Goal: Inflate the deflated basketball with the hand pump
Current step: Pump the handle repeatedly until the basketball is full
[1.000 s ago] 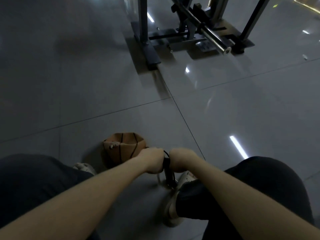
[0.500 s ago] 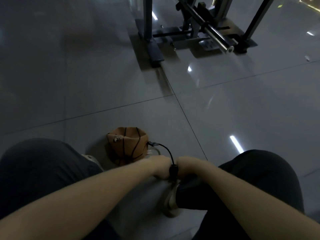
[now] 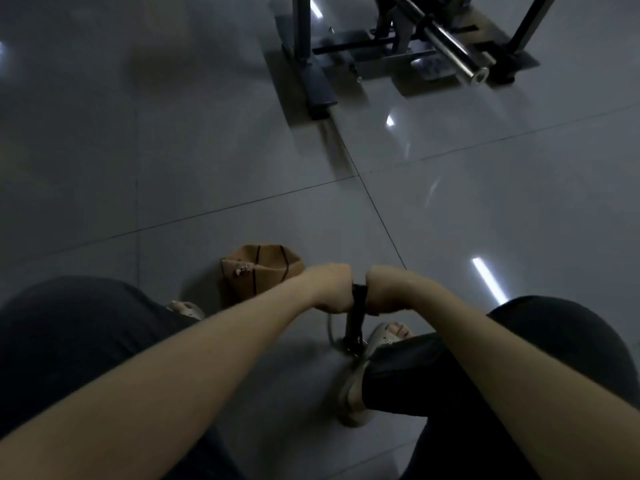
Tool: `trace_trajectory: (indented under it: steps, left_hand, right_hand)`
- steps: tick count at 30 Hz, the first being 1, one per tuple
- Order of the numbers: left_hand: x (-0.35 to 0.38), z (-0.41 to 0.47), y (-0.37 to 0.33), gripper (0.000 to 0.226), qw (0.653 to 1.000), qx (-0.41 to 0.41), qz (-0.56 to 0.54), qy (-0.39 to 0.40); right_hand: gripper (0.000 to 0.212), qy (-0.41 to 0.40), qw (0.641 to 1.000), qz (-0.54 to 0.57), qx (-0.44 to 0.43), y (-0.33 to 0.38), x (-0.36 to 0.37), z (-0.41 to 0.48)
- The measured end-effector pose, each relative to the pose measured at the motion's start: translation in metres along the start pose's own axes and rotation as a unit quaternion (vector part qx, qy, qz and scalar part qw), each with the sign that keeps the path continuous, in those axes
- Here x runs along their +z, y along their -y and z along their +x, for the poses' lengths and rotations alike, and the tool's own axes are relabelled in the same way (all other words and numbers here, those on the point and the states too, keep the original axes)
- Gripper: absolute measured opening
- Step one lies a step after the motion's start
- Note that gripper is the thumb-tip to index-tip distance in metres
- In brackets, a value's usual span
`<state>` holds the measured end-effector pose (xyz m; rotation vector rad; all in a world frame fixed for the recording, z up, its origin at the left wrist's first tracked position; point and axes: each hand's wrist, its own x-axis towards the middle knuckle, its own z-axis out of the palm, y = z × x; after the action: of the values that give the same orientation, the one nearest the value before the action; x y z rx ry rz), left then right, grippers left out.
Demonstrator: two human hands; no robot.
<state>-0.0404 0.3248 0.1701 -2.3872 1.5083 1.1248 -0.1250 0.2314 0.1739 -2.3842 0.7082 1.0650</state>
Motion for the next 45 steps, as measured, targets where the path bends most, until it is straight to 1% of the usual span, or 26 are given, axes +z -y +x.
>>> trace_trajectory:
  steps: [2, 6, 8, 11, 13, 16, 17, 19, 20, 22, 24, 26, 28, 31, 33, 36, 38, 41, 43, 45]
  left_hand:
    - [0.024, 0.006, 0.004, 0.011, 1.000, 0.001, -0.006, -0.011]
    - [0.063, 0.005, 0.001, 0.012, 1.000, 0.019, 0.010, 0.001]
    - [0.079, 0.005, 0.000, 0.015, 1.000, 0.021, 0.016, -0.005]
    - [0.083, 0.001, -0.001, 0.017, 1.000, 0.021, 0.017, -0.006]
    - [0.082, -0.004, 0.000, 0.015, 0.999, 0.018, 0.029, 0.029]
    - [0.078, -0.016, 0.004, 0.013, 0.993, 0.010, 0.041, 0.114]
    - [0.072, -0.018, 0.006, 0.014, 0.990, 0.012, 0.049, 0.131]
    - [0.048, -0.020, 0.009, 0.020, 0.989, 0.017, 0.053, 0.135]
    - [0.030, -0.020, 0.008, 0.019, 0.991, 0.019, 0.042, 0.126]
    - [-0.013, -0.022, 0.006, 0.010, 0.995, 0.020, -0.007, 0.099]
    - [-0.053, -0.026, 0.001, 0.012, 0.997, 0.025, -0.049, 0.055]
    - [-0.067, -0.026, -0.005, 0.011, 0.997, 0.031, -0.057, 0.035]
    - [-0.049, -0.019, -0.007, 0.012, 0.999, 0.028, -0.022, 0.033]
    - [0.008, -0.008, -0.007, 0.011, 0.999, 0.018, 0.047, 0.018]
    - [0.037, 0.001, -0.004, 0.011, 0.998, 0.026, 0.052, 0.007]
    - [0.065, 0.007, -0.004, 0.018, 0.998, 0.032, 0.052, 0.007]
    - [0.075, 0.010, -0.007, 0.024, 0.998, 0.029, 0.054, 0.003]
    - [0.077, 0.014, -0.008, 0.022, 0.998, 0.027, 0.053, 0.002]
    - [0.073, 0.010, -0.010, 0.024, 0.998, 0.024, 0.054, 0.025]
    - [0.072, 0.002, -0.011, 0.019, 0.996, 0.029, 0.056, 0.068]
  right_hand:
    - [0.020, -0.015, 1.000, -0.012, 0.000, -0.005, 0.022, 0.009]
    - [0.017, 0.004, 0.999, -0.030, 0.022, -0.012, 0.062, 0.015]
    - [0.024, 0.019, 0.999, -0.042, 0.027, -0.014, 0.074, 0.015]
    - [0.028, 0.014, 0.998, -0.057, 0.029, -0.014, 0.078, 0.011]
    - [0.028, 0.025, 0.998, -0.047, 0.034, -0.010, 0.083, 0.009]
    - [0.027, 0.060, 0.997, -0.044, 0.021, 0.007, 0.087, -0.001]
    - [0.025, 0.064, 0.997, -0.049, 0.010, 0.011, 0.081, -0.005]
    - [0.017, 0.051, 0.997, -0.056, -0.010, 0.016, 0.056, -0.019]
    - [0.015, 0.042, 0.998, -0.045, -0.013, 0.017, 0.036, -0.028]
    - [0.017, 0.034, 0.999, 0.006, -0.002, 0.015, -0.009, -0.044]
    - [0.013, 0.020, 0.998, 0.051, 0.008, 0.011, -0.047, -0.056]
    - [0.010, 0.001, 0.998, 0.061, 0.005, 0.006, -0.058, -0.055]
    - [0.011, 0.003, 0.999, 0.040, 0.007, 0.004, -0.042, -0.044]
    - [0.020, -0.002, 1.000, -0.024, 0.004, 0.001, 0.011, -0.019]
    - [0.025, 0.004, 0.999, -0.032, 0.015, -0.008, 0.040, -0.002]
    - [0.021, 0.017, 0.999, -0.021, 0.033, -0.017, 0.067, 0.010]
    - [0.017, 0.017, 0.999, -0.021, 0.039, -0.019, 0.075, 0.014]
    - [0.016, 0.005, 0.999, -0.029, 0.046, -0.022, 0.078, 0.017]
    - [0.021, 0.008, 0.998, -0.027, 0.050, -0.020, 0.080, 0.013]
    - [0.028, 0.038, 0.998, -0.011, 0.048, -0.013, 0.084, 0.008]
